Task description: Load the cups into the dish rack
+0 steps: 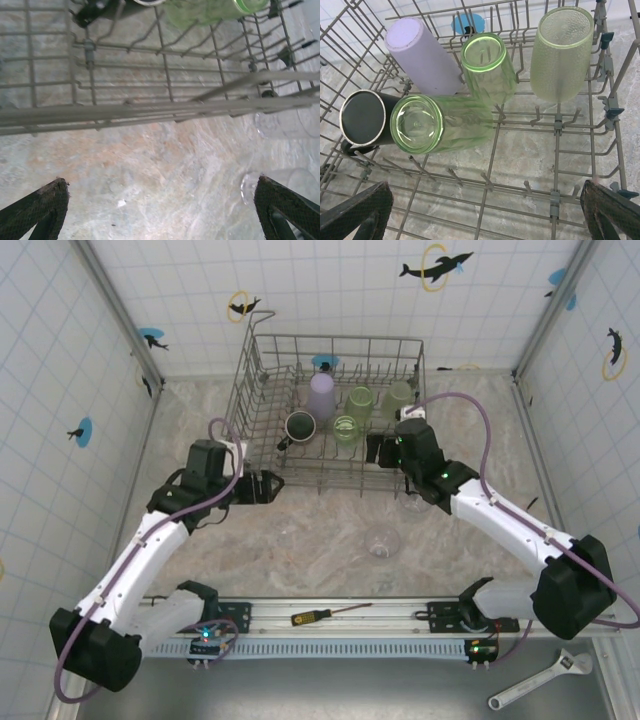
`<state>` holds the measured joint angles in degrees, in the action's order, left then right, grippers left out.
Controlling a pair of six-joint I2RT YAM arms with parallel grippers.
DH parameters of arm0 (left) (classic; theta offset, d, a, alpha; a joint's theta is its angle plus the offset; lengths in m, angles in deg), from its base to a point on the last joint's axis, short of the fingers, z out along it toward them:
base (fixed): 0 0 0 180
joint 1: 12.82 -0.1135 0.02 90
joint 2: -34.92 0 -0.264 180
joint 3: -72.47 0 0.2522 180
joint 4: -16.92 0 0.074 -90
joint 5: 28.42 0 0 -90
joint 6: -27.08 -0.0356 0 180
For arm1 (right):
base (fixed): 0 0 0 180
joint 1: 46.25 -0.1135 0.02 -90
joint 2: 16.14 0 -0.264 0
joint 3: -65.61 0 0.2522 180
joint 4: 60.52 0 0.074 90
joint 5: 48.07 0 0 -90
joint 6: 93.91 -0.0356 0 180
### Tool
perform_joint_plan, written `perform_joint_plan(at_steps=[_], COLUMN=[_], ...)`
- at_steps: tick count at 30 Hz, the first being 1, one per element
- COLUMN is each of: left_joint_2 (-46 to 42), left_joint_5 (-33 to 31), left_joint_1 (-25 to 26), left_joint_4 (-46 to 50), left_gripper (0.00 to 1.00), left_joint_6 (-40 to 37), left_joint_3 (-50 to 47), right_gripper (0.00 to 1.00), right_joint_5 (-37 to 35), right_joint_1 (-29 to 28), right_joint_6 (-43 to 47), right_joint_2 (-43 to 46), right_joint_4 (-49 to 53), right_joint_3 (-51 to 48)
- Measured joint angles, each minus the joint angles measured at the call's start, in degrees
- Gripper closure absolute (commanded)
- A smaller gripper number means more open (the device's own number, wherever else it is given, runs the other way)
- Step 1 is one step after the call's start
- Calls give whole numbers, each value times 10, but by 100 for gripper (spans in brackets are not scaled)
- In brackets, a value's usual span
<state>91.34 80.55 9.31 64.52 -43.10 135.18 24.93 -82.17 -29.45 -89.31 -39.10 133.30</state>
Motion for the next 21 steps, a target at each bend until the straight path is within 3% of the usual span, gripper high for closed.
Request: perform_joint_plan(at_steps=[5,9,15,21], left_joint_2=[-14,-5,79,183], left_joint_5=[-10,-37,-96,-142], left_joint_1=[67,149,279,347], left_joint_4=[-13,-40,-65,-76], left_gripper=[2,2,2,2], left_joint_6=[42,95,156,176], left_joint_3=[-22,-41,-23,35], right_gripper=[0,0,0,0], right_joint_5=[-6,-12,-20,-27], right_joint_1=[0,0,0,2], right_joint_6=[1,1,1,4], right_joint_2=[1,1,10,32], right_joint_4=[6,19,26,42], right_joint_3=[0,0,-4,-7])
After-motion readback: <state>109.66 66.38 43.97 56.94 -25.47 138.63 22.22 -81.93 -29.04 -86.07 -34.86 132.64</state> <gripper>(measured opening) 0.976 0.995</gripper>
